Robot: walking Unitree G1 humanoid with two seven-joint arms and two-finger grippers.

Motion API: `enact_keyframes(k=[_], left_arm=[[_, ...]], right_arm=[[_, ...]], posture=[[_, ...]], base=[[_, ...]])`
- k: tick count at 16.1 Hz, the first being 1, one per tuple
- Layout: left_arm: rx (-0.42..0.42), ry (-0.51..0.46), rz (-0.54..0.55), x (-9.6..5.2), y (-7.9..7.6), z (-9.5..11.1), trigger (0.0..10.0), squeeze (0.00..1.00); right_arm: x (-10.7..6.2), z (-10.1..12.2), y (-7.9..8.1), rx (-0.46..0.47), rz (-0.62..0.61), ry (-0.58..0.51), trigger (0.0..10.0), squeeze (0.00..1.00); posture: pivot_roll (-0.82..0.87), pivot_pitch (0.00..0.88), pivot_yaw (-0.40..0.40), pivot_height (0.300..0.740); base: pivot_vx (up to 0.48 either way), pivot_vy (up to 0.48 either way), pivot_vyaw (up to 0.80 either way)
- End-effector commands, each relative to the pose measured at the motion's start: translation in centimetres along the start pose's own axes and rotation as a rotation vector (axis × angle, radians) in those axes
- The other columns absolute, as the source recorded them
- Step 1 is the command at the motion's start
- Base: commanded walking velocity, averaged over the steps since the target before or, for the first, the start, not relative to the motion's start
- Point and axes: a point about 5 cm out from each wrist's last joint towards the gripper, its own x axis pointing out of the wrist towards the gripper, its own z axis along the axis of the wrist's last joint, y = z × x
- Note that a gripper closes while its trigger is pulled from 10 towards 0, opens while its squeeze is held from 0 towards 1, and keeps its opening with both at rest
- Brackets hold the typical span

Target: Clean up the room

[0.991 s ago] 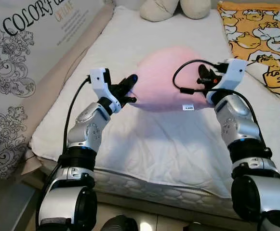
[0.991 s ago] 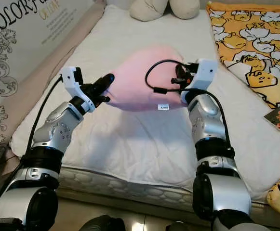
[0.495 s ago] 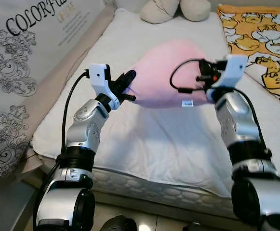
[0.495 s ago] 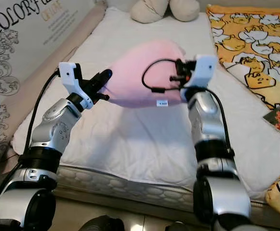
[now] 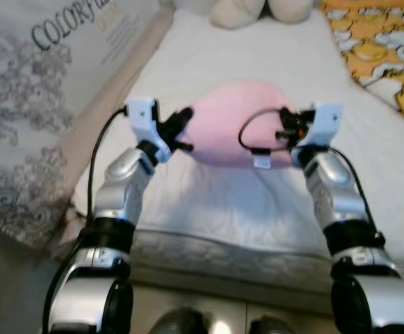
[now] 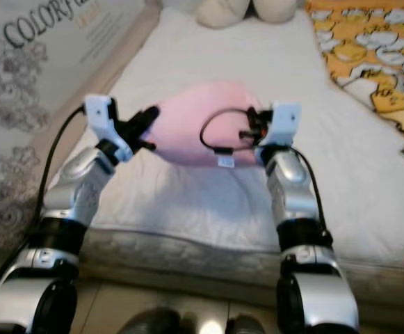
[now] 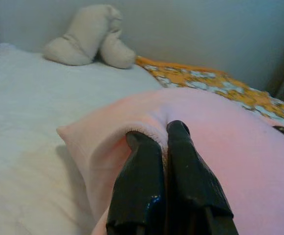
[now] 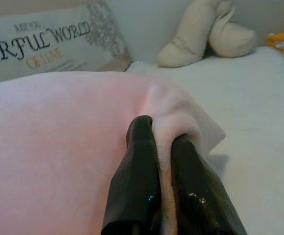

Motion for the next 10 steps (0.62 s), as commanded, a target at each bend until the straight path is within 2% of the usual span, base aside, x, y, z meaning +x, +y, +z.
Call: enact_keyframes(k=[1,7,10], left_arm=[[0.057,-0.049,0.017,0.0,0.6,1.6,0.0,0.0],[0.049,-0.028,0.001,0.4,0.2,1.0,0.0,0.0],[0.064,-0.001,-0.01,1.4,-0.3,0.7,0.0,0.0]], right_arm=[[0.5,1.8,0.4,-0.03,0.012,-0.078,0.0,0.0],[0.3,1.0,0.5,-0.043,0.019,-0.056,0.0,0.0],[0.5,1.1,0.6,-0.051,0.022,-0.06,0.0,0.0]], posture=[[-0.12,0.0,0.114,0.74],[-0.12,0.0,0.115,0.74],[-0.12,0.0,0.118,0.74]], base=[[0.0,0.48,0.0],[0.0,0.48,0.0],[0.0,0.48,0.0]])
